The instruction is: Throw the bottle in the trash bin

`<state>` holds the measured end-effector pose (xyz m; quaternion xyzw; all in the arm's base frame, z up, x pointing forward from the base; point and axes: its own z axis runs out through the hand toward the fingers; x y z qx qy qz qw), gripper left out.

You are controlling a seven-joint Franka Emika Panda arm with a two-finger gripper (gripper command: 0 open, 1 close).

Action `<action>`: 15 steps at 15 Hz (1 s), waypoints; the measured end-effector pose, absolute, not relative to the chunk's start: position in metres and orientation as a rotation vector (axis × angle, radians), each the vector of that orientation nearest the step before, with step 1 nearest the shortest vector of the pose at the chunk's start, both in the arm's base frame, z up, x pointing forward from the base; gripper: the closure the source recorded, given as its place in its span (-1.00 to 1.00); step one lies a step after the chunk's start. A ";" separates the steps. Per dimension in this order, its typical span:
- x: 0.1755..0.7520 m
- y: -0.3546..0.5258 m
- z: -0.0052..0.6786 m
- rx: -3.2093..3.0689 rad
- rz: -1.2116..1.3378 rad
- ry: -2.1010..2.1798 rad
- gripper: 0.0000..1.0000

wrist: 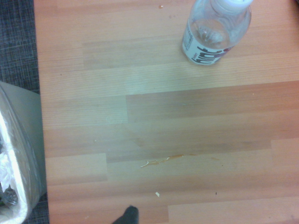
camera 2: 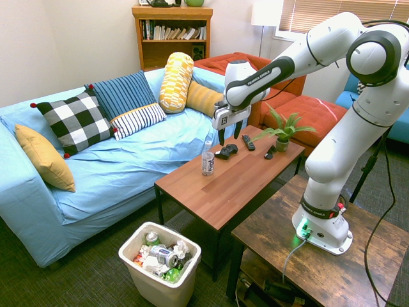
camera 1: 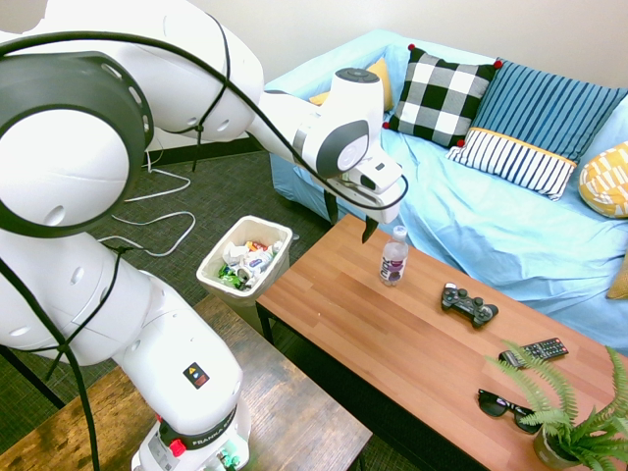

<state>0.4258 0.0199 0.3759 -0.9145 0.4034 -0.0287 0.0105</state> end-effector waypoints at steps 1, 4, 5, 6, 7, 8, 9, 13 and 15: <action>0.427 0.020 0.376 -2.854 -0.089 1.259 -1.00; 0.435 0.009 0.370 -2.833 -0.083 1.309 -1.00; 0.442 0.002 0.368 -2.819 -0.089 1.335 -1.00; 0.450 -0.002 0.365 -2.807 -0.096 1.353 -1.00; 0.459 -0.003 0.364 -2.800 -0.111 1.370 -1.00; 0.470 -0.003 0.362 -2.799 -0.124 1.384 -1.00; 0.481 -0.002 0.361 -2.803 -0.137 1.403 -1.00; 0.528 0.002 0.343 -2.803 -0.151 1.480 -1.00; 0.552 0.005 0.324 -2.805 -0.137 1.516 -1.00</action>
